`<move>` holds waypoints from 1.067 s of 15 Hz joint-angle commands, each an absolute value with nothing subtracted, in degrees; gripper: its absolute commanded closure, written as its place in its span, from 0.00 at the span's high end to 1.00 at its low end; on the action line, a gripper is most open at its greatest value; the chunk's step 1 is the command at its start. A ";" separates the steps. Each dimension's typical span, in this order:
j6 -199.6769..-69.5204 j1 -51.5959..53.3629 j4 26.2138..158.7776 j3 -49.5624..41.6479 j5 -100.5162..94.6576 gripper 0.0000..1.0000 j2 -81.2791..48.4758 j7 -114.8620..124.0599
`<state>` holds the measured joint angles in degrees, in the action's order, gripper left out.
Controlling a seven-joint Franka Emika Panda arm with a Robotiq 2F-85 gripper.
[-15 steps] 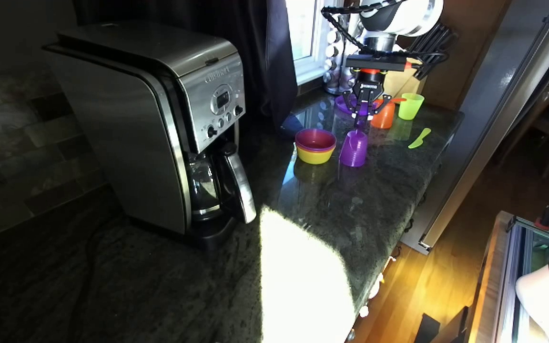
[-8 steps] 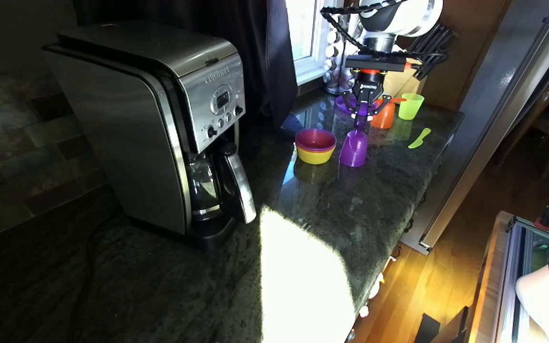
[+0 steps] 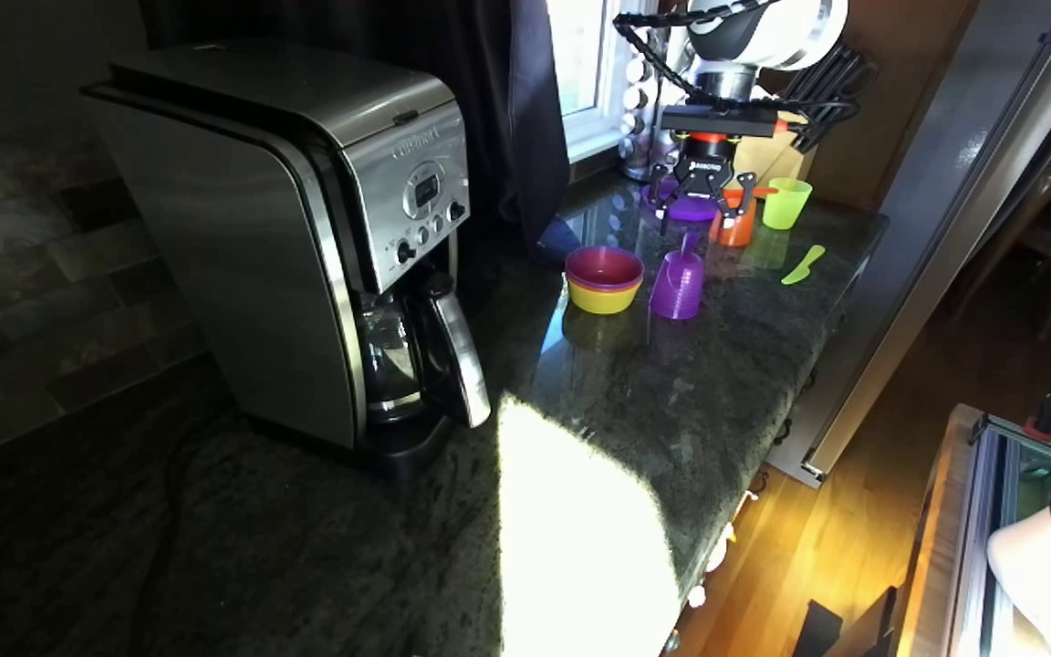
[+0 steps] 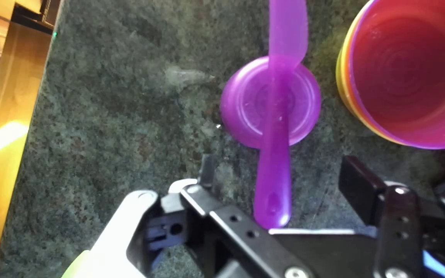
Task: Pick up the purple knife and put it on top of the purple cup
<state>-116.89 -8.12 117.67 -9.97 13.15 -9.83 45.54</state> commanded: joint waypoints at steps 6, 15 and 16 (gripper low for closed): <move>-116.54 -8.49 123.11 -10.14 12.68 1.00 0.26 41.78; -109.17 -10.50 131.57 -10.92 10.09 1.00 17.55 12.26; -109.35 -10.55 132.64 -10.90 9.70 1.00 19.10 9.40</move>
<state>-109.72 -10.16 127.51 -10.71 11.31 12.82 17.18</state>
